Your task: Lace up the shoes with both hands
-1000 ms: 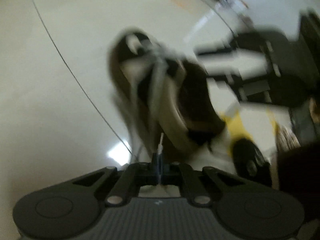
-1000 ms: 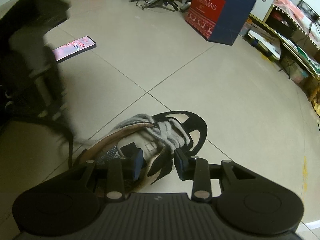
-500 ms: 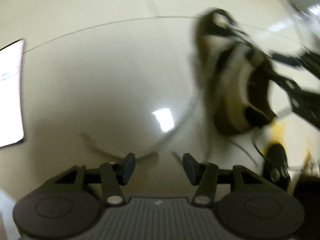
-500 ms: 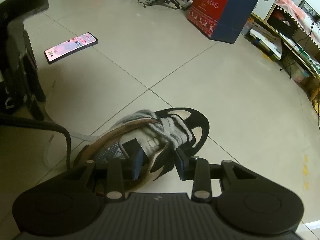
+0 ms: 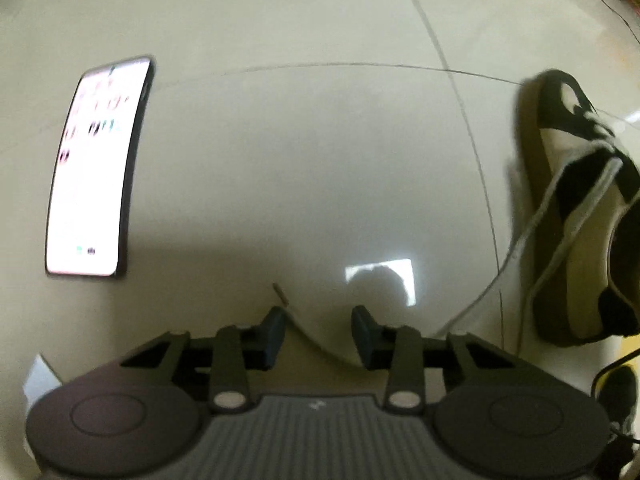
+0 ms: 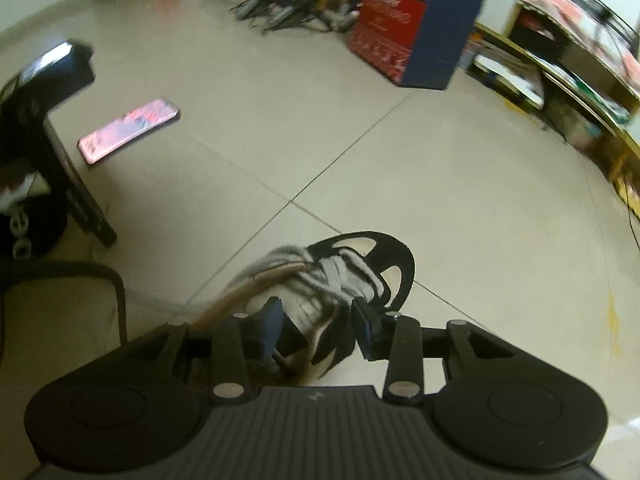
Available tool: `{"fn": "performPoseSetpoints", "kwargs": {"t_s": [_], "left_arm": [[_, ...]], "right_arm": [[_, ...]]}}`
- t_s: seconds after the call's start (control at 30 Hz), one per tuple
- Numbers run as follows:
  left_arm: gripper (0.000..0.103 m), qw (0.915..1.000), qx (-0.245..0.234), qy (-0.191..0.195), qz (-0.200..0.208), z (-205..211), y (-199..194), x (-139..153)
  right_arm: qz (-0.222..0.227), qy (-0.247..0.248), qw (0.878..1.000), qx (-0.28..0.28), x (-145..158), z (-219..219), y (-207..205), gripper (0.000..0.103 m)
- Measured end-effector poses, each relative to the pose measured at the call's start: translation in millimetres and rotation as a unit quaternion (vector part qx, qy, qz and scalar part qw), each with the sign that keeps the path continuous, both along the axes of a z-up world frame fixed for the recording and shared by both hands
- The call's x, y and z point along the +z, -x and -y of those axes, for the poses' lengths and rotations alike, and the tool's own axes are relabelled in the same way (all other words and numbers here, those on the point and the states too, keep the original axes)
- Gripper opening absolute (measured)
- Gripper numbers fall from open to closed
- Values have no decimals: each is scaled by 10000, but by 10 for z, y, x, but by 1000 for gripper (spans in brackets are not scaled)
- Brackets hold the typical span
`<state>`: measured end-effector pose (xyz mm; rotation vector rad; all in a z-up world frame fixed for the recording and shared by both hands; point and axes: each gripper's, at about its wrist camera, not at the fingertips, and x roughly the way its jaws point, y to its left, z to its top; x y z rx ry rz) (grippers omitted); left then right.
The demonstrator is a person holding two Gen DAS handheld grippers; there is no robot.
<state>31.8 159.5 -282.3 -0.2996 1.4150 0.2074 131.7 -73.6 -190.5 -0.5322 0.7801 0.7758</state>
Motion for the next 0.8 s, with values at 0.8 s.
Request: {"fn": "performPoseSetpoints", "kwargs": {"t_s": [0.8], "left_arm": [[3,9514,-2100,325,2230,388,-431,570]], "right_arm": [[-1452,-1467,9744,-895,-36,172,-476,42]]}}
